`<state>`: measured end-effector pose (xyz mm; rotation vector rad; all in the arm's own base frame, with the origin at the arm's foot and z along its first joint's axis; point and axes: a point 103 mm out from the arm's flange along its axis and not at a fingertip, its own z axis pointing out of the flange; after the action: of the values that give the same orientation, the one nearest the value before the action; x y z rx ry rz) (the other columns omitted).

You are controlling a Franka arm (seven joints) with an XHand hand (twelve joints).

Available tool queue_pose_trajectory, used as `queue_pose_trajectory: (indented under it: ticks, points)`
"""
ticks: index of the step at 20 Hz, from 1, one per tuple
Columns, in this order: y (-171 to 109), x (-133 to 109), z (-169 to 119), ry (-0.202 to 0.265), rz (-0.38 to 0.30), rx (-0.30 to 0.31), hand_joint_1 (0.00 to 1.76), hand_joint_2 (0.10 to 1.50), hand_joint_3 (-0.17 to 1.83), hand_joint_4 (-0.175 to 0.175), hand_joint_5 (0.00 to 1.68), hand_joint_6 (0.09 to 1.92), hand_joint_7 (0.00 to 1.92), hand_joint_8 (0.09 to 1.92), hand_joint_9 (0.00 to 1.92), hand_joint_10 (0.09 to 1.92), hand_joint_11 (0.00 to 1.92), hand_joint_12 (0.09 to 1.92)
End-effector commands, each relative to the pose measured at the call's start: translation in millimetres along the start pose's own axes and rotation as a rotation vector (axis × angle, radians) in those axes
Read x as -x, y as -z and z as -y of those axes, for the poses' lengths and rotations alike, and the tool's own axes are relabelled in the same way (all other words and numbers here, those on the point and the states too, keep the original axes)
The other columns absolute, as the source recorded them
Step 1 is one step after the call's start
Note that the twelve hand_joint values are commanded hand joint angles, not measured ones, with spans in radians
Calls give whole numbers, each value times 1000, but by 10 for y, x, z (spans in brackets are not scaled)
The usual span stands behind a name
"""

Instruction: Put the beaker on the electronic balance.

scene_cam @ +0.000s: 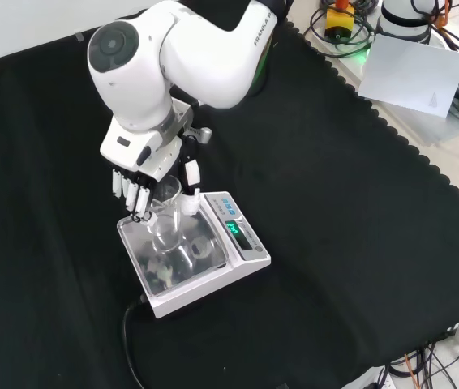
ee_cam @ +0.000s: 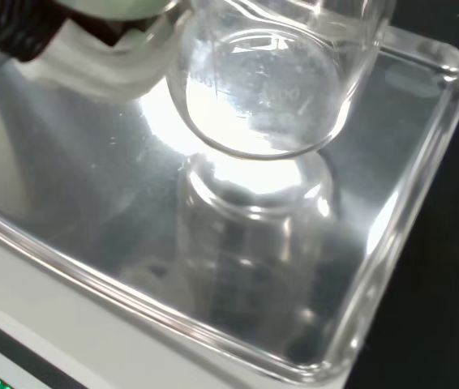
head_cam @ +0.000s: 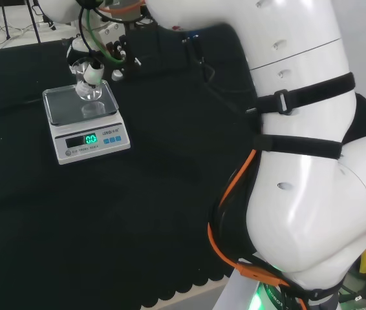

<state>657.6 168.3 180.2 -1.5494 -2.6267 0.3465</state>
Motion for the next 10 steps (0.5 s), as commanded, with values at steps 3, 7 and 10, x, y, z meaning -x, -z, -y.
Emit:
queue_pose_trajectory:
  ticks: [3, 7, 10]
  points:
    - [-207, -117, -180, 18, -6, -44, 1088, 859, 539, -6, 969, 1137, 965, 1109, 1151, 827, 968, 1058]
    - [-224, -129, -207, 24, -11, -47, 1087, 862, 536, -5, 965, 1139, 962, 1109, 1150, 827, 965, 1059]
    - [-216, -129, -214, 27, -16, -46, 1073, 906, 458, 15, 944, 1144, 939, 1111, 1147, 825, 957, 1067]
